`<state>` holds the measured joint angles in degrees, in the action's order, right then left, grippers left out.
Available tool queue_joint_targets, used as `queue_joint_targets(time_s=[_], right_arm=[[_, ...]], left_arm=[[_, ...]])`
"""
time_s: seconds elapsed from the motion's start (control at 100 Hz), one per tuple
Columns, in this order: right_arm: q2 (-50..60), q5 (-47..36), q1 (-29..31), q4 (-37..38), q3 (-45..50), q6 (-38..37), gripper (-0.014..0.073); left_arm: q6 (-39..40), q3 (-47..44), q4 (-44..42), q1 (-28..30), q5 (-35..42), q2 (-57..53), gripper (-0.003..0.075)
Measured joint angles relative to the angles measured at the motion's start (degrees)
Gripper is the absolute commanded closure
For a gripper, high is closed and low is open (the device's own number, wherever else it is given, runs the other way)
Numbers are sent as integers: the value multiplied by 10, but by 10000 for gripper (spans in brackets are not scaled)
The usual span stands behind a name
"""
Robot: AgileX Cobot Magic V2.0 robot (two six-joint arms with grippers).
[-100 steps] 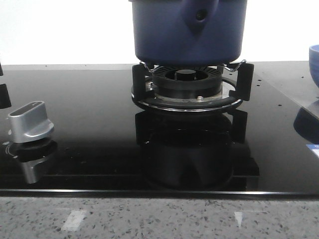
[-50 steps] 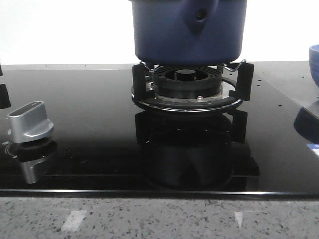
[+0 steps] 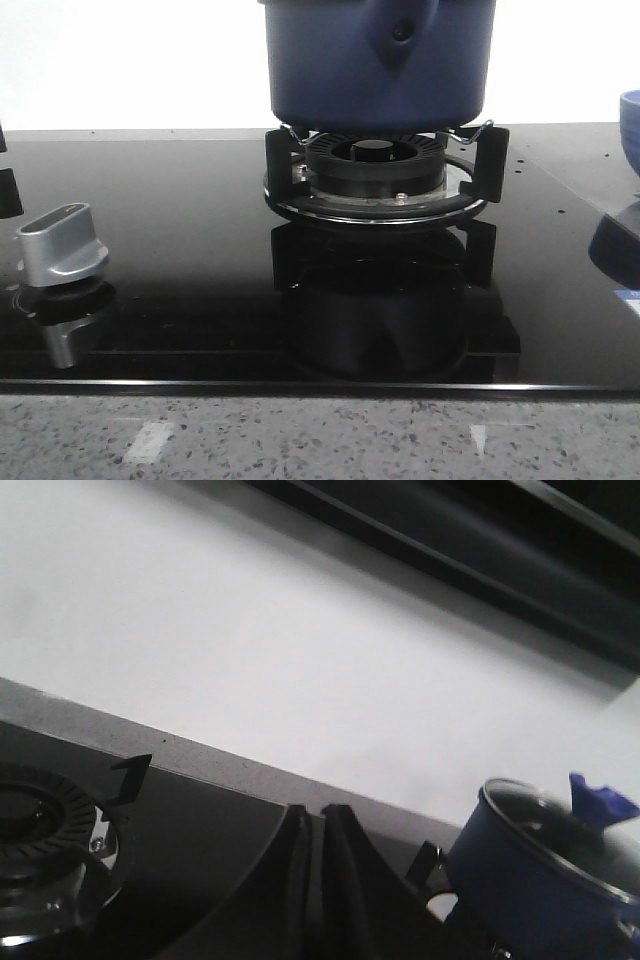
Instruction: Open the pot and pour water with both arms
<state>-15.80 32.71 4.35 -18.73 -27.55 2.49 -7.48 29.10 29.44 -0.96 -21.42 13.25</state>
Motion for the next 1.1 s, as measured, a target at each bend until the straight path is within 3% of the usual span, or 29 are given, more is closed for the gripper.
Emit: queue_joint_targets(time_s=[0.12, 0.26, 0.35, 0.42, 0.53, 0.61, 0.66, 0.91, 1.1], right_arm=[[-64, 54, -9, 7, -66, 1, 641], [-100, 70, -26, 10, -108, 21, 636], [-108, 81, -40, 10, -123, 48, 571], [-108, 85, -48, 10, -125, 63, 466], [-110, 87, -51, 10, -125, 70, 291], [-110, 88, -53, 11, -125, 71, 242], [-110, 88, -53, 10, -125, 72, 243], [-110, 76, -53, 11, -125, 74, 243], [-110, 65, -53, 11, -125, 74, 243]], left_arm=[[-130, 74, 54, 0, -71, 61, 740], [-259, 112, 151, -31, -98, 109, 730], [-326, 120, 193, -70, -100, 134, 689], [-354, 124, 208, -98, -101, 155, 624], [-389, 126, 224, -138, -103, 188, 463], [-441, 126, 261, -163, -103, 217, 336], [-479, 126, 289, -179, -103, 235, 300], [-699, 158, 457, -218, -92, 366, 301], [-779, 239, 540, -220, -88, 502, 299]])
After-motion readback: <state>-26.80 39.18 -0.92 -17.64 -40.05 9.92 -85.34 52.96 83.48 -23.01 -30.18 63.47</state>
